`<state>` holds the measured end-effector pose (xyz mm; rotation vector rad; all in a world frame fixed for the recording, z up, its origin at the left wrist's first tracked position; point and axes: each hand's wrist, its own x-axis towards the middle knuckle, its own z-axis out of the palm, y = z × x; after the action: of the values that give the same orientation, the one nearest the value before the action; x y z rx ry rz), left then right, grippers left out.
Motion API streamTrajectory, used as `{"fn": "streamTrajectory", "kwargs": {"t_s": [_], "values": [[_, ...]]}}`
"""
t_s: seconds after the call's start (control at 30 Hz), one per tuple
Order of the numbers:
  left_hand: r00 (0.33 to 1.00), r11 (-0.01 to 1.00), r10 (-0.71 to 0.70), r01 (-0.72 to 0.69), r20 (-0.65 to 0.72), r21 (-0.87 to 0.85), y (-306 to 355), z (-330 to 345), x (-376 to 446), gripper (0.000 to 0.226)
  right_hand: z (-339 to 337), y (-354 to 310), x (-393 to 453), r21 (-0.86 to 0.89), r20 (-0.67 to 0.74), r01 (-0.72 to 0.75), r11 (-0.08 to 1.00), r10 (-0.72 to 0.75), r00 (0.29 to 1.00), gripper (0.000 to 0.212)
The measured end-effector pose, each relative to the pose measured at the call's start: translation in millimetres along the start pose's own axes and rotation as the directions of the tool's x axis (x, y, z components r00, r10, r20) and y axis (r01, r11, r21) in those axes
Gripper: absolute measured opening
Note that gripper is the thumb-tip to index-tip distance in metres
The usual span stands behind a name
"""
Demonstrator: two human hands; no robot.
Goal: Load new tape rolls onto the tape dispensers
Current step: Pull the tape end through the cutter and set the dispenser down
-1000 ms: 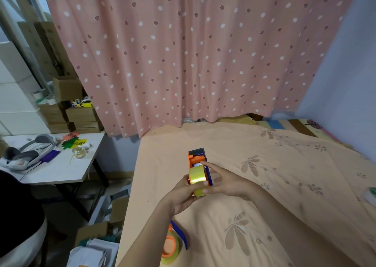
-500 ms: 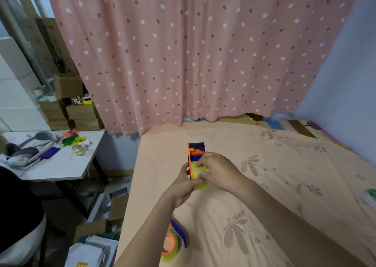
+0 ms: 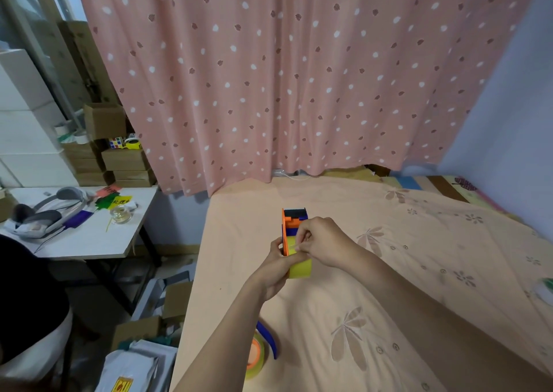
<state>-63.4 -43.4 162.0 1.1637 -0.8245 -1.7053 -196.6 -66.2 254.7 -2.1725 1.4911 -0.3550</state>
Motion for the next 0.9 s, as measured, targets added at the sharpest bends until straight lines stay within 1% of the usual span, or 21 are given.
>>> {"fn": "streamTrajectory", "kwargs": {"t_s": [0.07, 0.13, 0.23, 0.37, 0.43, 0.57, 0.63, 0.77, 0.9], "values": [[1.000, 1.000, 0.003, -0.003, -0.005, 0.016, -1, 0, 1, 0.096, -1, -2, 0, -0.041, 0.006, 0.006, 0.999, -0.006, 1.000, 0.019], [1.000, 0.999, 0.011, -0.011, -0.008, 0.035, -3, 0, 3, 0.096, -2, -3, 1, -0.035, 0.041, -0.002, 0.999, 0.003, 0.999, 0.016], [1.000, 0.999, 0.011, -0.010, -0.015, 0.038, -4, -1, 4, 0.096, -3, -5, 2, 0.004, 0.081, -0.022, 1.000, 0.022, 0.996, 0.032], [1.000, 0.998, -0.002, 0.003, -0.011, 0.059, -6, -1, 4, 0.098, -3, -7, 1, 0.010, 0.090, -0.026, 1.000, 0.025, 0.996, 0.034], [1.000, 0.998, -0.005, 0.005, -0.007, 0.064, -6, -1, 3, 0.099, -5, -7, -1, 0.000, 0.106, -0.039, 0.999, 0.039, 0.994, 0.030], [1.000, 0.998, -0.011, 0.010, 0.011, 0.061, -11, -6, 3, 0.093, -8, -2, -2, 0.033, 0.096, -0.063, 0.997, 0.059, 0.994, 0.013], [1.000, 0.998, -0.013, 0.011, 0.029, 0.068, -11, -6, 3, 0.091, -6, -1, -3, 0.040, 0.088, -0.059, 0.997, 0.055, 0.995, 0.008], [1.000, 0.998, -0.015, 0.015, 0.007, 0.067, -8, -5, 3, 0.094, -5, -4, -2, 0.029, 0.084, -0.062, 0.998, 0.059, 0.995, 0.005], [1.000, 0.998, -0.029, 0.028, 0.010, 0.063, -5, -5, 1, 0.092, -6, -5, 0, -0.006, 0.075, -0.062, 0.998, 0.062, 0.995, 0.009]]}}
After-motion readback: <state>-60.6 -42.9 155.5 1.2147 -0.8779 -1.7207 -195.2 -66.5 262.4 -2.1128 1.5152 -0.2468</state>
